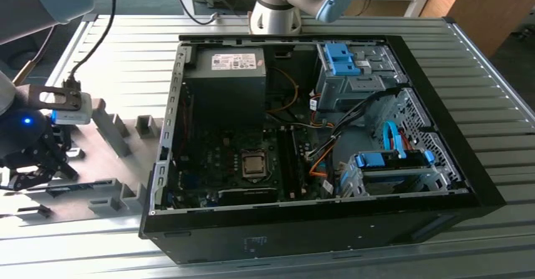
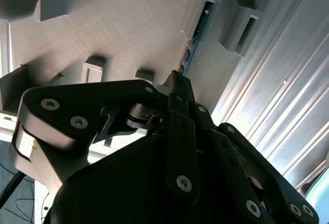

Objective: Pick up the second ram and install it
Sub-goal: 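Pick up the second ram and move it above second insertion slot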

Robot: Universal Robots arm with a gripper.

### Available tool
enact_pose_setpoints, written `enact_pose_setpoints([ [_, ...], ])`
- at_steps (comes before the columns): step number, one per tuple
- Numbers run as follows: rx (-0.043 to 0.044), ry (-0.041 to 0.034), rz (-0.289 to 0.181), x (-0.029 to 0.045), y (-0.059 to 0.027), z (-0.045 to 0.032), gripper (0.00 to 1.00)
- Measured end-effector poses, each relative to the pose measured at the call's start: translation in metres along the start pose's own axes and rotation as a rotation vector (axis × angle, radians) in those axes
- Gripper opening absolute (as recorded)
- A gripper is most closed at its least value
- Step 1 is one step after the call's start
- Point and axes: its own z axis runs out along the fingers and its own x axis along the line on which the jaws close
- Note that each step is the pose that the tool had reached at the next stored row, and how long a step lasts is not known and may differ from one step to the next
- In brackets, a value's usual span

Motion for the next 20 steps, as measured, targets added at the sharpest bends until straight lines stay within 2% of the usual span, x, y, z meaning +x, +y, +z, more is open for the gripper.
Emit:
enact_pose_setpoints([
  [20, -0.0020, -0.0003, -0.085, 0.0000, 0.0000, 0.0000, 0.11],
])
